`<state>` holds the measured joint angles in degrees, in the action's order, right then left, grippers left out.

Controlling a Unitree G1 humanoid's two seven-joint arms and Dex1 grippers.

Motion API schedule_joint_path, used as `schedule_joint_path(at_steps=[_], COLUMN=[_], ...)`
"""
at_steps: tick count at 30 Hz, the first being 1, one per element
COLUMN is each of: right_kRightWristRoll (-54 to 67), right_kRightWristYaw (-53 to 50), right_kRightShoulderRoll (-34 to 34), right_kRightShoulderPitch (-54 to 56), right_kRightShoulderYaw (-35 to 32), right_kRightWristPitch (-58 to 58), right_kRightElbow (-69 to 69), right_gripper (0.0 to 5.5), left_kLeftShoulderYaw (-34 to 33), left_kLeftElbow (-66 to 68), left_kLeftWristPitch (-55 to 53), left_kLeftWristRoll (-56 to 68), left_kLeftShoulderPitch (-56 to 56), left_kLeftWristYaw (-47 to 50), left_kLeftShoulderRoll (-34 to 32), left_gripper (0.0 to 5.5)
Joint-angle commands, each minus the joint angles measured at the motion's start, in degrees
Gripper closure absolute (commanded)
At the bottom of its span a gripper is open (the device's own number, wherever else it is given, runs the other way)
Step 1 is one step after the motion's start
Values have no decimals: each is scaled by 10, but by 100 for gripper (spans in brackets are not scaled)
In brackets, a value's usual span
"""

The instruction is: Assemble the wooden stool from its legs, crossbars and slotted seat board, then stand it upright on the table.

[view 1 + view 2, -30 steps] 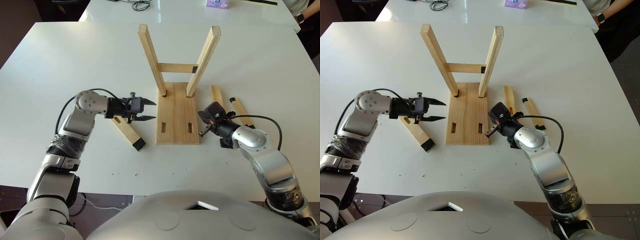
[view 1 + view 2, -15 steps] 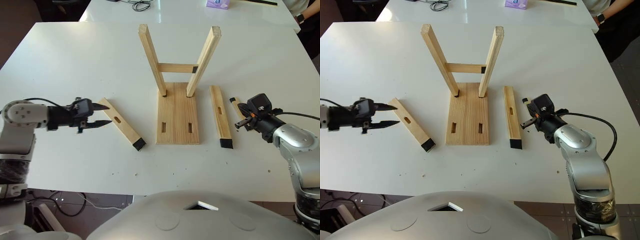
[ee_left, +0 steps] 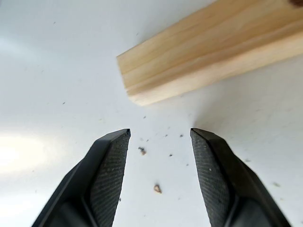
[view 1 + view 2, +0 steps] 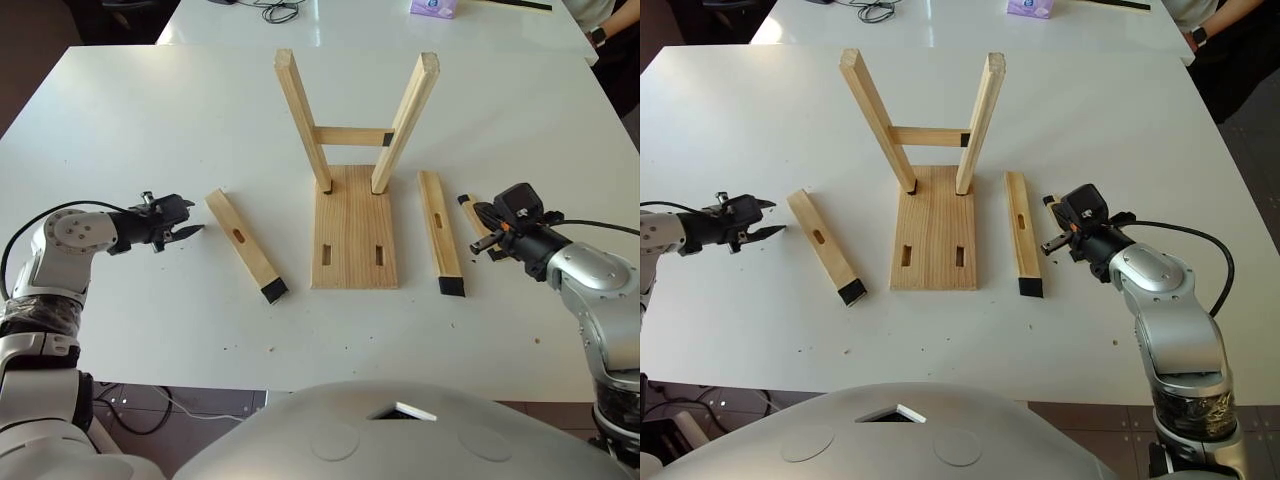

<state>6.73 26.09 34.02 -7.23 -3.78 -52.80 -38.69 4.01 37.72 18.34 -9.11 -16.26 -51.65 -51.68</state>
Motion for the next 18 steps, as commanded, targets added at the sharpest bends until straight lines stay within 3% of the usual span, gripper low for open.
schedule_joint_path(at_steps=[1, 7, 18], right_kRightWristRoll=[4, 5, -5], right_kRightWristYaw=[-1, 2, -7], right_kRightShoulderRoll=[1, 6, 12], right_kRightShoulderPitch=[0, 4, 5], right_kRightShoulderYaw=[10, 14, 0], right_kRightWristPitch=[4, 7, 5], right_kRightElbow=[0, 8, 32], right_gripper=[550, 550, 550], left_kLeftShoulderYaw=[30, 43, 54], left_kLeftElbow=[72, 81, 92], left_kLeftWristPitch=[9, 12, 13], left_kLeftWristRoll=[-41, -27, -38], left_kLeftShoulderPitch=[-48, -89, -117], left_kLeftWristYaw=[42, 45, 72], left_kLeftShoulderRoll=[26, 75, 101], left_gripper=[313, 313, 313])
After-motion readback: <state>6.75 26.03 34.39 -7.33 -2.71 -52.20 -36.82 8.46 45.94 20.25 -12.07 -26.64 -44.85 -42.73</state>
